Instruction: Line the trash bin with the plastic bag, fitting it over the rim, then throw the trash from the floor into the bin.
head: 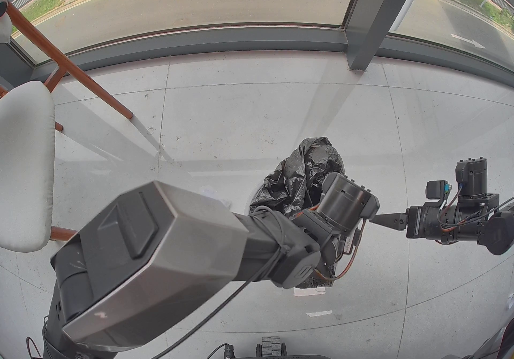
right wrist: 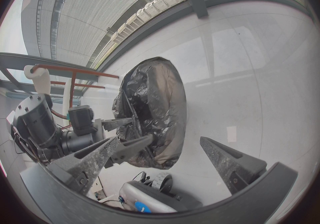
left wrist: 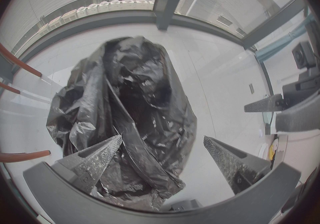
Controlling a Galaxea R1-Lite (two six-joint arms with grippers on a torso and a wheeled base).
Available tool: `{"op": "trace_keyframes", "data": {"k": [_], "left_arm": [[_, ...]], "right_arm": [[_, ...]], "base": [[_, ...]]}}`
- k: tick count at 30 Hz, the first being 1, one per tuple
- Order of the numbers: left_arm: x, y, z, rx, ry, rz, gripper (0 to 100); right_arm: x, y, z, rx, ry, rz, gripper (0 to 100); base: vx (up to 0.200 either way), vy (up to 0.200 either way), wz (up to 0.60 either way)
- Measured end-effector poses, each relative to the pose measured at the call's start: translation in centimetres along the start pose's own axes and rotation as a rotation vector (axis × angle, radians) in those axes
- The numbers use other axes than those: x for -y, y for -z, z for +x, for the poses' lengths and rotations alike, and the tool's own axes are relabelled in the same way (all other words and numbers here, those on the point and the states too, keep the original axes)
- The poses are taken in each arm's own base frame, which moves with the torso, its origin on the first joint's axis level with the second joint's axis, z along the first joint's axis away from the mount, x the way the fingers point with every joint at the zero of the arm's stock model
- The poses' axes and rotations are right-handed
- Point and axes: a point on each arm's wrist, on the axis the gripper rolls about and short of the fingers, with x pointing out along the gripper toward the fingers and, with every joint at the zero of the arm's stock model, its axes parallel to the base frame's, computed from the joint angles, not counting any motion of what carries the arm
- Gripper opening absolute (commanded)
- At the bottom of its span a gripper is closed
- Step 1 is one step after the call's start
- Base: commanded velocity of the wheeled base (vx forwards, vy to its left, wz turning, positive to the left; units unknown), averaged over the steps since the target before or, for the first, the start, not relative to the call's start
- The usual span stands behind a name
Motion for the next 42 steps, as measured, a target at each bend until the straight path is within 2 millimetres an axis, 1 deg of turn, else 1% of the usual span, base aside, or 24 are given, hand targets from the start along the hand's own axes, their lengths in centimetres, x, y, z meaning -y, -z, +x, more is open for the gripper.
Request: {"op": "trace_keyframes", "data": {"k": [3, 8, 10, 12, 16, 19, 22, 24, 28, 32, 37, 42], "left_arm": [[-0.8, 0.3, 0.4, -0.014, -0.025, -0.001, 100], [-1.5, 0.1, 0.6, -0.012, -0.039, -0.007, 100], [-2.0, -0.1, 0.8, -0.009, -0.056, -0.014, 100], [-2.1, -0.2, 0.8, -0.004, -0.060, -0.016, 100], [-2.7, -1.0, 1.0, 0.018, -0.075, -0.035, 100], [-2.7, -1.7, 1.1, 0.040, -0.074, -0.047, 100], [-3.2, -2.3, 1.5, 0.058, -0.093, -0.062, 100], [-3.2, -2.4, 1.8, 0.069, -0.110, -0.066, 100], [-3.5, -2.1, 2.6, 0.052, -0.133, -0.066, 100], [-3.3, -1.9, 3.0, 0.051, -0.133, -0.065, 100], [-3.5, -1.4, 3.7, 0.042, -0.150, -0.064, 100], [-3.7, -1.5, 4.1, 0.048, -0.155, -0.072, 100]], "right_arm": [[0.0, -0.1, 0.0, 0.004, 0.000, -0.001, 100], [0.0, -0.1, 0.0, 0.001, 0.001, 0.000, 100], [0.0, -0.3, 0.1, 0.016, -0.002, -0.007, 100], [0.0, -0.7, 0.1, 0.048, -0.008, -0.019, 100], [0.3, -1.1, 0.0, 0.094, -0.006, -0.028, 100], [0.7, -1.1, -0.1, 0.105, 0.002, -0.023, 100], [0.9, -1.1, -0.2, 0.107, 0.007, -0.018, 100], [1.1, -1.1, -0.3, 0.110, 0.011, -0.015, 100], [1.1, -1.1, -0.3, 0.111, 0.012, -0.014, 100], [1.1, -1.1, -0.3, 0.112, 0.014, -0.014, 100], [1.2, -1.1, -0.4, 0.113, 0.014, -0.013, 100], [1.2, -1.2, -0.4, 0.116, 0.016, -0.012, 100]], "base": [[0.000, 0.000, 0.00], [0.000, 0.000, 0.00], [0.000, 0.000, 0.00], [0.000, 0.000, 0.00], [0.000, 0.000, 0.00], [0.000, 0.000, 0.00], [0.000, 0.000, 0.00], [0.000, 0.000, 0.00], [0.000, 0.000, 0.00], [0.000, 0.000, 0.00], [0.000, 0.000, 0.00], [0.000, 0.000, 0.00]]}}
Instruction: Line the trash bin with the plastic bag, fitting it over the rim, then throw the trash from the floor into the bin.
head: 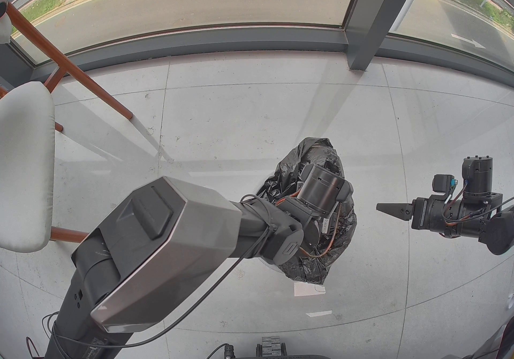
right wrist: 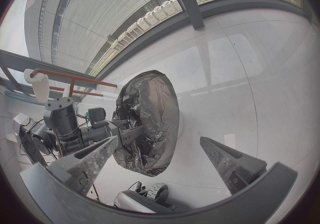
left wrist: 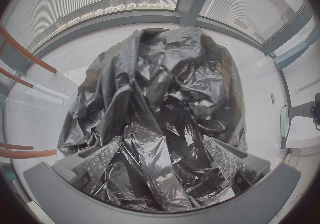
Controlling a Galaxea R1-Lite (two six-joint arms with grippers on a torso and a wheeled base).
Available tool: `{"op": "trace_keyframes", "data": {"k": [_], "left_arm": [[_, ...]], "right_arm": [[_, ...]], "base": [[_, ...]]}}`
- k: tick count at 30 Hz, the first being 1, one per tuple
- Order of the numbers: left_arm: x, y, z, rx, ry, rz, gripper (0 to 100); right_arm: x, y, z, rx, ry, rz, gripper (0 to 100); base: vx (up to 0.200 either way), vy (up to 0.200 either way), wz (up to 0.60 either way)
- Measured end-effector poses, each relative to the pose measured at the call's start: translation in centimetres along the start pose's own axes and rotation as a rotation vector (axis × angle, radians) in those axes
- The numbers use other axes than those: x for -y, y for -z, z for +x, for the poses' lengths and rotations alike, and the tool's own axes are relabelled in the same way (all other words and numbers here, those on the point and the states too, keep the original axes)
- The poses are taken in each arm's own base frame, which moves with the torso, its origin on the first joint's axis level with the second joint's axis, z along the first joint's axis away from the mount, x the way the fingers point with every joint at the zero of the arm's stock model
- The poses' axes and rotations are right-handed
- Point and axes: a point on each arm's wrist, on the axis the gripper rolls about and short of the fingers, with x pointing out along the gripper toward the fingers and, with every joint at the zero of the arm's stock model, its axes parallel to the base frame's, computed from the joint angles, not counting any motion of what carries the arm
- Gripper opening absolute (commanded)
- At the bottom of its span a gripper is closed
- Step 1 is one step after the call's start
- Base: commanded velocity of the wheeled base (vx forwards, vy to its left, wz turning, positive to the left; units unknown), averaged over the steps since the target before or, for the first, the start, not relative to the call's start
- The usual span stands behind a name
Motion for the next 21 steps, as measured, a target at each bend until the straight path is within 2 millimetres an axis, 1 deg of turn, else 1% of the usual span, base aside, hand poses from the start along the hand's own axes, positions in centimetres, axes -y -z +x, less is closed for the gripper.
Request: {"op": "trace_keyframes", "data": {"k": [7, 8, 21], "left_arm": [[0.15, -0.32, 0.15, 0.011, 0.000, -0.006, 100], [0.13, -0.22, 0.21, 0.010, -0.002, -0.006, 0], [0.11, 0.27, 0.34, -0.009, -0.010, -0.029, 0]], "right_arm": [[0.02, 0.00, 0.01, 0.000, 0.001, 0.000, 100], [0.03, 0.01, 0.02, -0.001, 0.001, 0.000, 100], [0.06, 0.02, 0.03, -0.001, 0.002, 0.002, 100]], "base": [[0.000, 0.000, 0.00], [0.000, 0.000, 0.00], [0.000, 0.000, 0.00]]}}
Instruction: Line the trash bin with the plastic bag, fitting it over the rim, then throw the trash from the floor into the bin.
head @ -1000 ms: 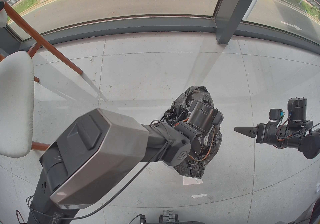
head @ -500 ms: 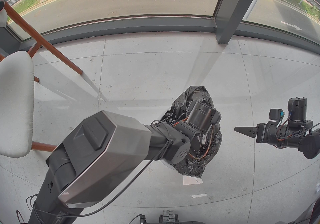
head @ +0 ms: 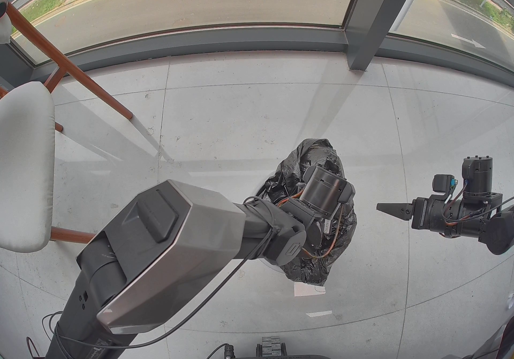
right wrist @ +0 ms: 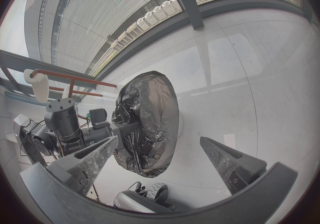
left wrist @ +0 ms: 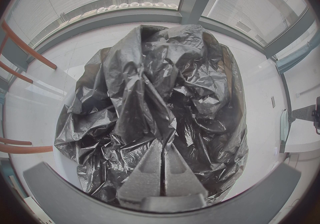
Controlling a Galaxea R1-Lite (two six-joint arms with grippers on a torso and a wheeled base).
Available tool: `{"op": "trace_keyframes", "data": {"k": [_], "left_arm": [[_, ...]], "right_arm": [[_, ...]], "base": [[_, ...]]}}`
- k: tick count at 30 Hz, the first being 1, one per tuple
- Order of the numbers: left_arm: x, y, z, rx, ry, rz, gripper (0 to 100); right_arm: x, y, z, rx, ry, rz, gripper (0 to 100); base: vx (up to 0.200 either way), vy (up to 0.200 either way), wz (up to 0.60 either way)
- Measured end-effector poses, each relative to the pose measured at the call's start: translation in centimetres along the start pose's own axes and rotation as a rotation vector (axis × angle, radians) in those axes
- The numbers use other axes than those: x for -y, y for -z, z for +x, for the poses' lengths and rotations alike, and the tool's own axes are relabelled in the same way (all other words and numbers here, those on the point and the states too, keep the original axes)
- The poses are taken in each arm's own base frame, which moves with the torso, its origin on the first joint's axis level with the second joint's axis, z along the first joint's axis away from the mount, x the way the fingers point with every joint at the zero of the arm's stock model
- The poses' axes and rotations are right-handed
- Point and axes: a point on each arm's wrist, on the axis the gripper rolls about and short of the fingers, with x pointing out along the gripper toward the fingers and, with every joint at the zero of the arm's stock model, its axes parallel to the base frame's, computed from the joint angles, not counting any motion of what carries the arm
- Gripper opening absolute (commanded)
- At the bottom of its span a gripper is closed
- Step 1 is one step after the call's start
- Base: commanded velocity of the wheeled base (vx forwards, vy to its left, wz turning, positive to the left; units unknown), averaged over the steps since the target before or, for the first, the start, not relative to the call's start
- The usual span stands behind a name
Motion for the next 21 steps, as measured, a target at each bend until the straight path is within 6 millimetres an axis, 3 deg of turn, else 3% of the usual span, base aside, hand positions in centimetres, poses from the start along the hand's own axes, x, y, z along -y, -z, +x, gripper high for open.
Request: {"op": "trace_keyframes", "data": {"k": [7, 16, 21], "left_arm": [[-0.5, -2.0, -2.0, 0.010, 0.002, -0.016, 0], [-3.0, -6.4, -7.6, 0.026, -0.019, -0.056, 0], [-5.5, -5.9, -9.0, -0.021, -0.066, -0.052, 0]], "right_arm": [[0.1, 0.0, 0.0, 0.002, 0.004, 0.003, 100], [0.3, -0.1, -0.1, 0.006, 0.008, 0.004, 100], [0.3, -0.2, -0.1, 0.008, 0.008, 0.002, 100]], "base": [[0.000, 0.000, 0.00], [0.000, 0.000, 0.00], [0.000, 0.000, 0.00]]}}
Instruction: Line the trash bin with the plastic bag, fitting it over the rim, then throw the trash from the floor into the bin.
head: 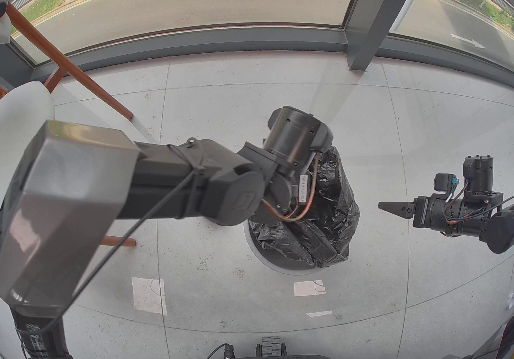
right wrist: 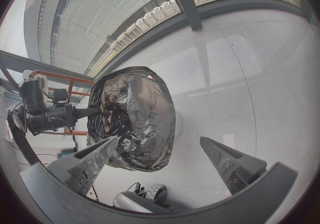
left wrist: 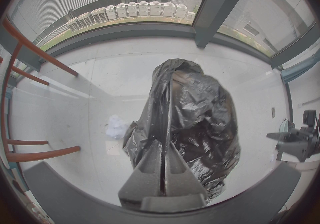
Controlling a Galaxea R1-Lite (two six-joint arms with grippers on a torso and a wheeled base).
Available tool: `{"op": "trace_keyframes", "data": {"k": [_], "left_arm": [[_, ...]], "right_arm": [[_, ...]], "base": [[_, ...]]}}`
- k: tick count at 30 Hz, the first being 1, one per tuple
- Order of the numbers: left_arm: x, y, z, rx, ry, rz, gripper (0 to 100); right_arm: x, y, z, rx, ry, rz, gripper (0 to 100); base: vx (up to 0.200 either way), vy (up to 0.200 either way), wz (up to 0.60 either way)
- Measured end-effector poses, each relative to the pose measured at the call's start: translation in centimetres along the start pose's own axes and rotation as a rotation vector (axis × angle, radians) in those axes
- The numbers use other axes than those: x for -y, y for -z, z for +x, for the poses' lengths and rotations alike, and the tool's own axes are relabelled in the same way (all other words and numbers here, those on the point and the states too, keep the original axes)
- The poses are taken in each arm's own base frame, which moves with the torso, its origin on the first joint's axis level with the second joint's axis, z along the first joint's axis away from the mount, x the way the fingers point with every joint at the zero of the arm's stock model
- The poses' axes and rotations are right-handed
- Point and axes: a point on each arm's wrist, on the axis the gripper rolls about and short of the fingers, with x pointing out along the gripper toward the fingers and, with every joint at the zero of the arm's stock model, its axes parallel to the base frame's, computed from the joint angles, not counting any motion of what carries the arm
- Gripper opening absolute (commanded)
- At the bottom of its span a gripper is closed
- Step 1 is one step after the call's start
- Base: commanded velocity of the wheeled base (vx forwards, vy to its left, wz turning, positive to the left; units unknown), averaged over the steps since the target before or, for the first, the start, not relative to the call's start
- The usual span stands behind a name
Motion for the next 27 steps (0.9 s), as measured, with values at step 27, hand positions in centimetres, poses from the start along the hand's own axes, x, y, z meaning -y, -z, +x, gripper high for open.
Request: {"op": "trace_keyframes", "data": {"k": [27], "left_arm": [[-5.8, 9.7, 0.8, -0.198, -0.083, 0.182, 0]], "right_arm": [[-0.8, 1.2, 0.0, -0.043, -0.024, -0.006, 100]], "base": [[0.000, 0.000, 0.00]]}}
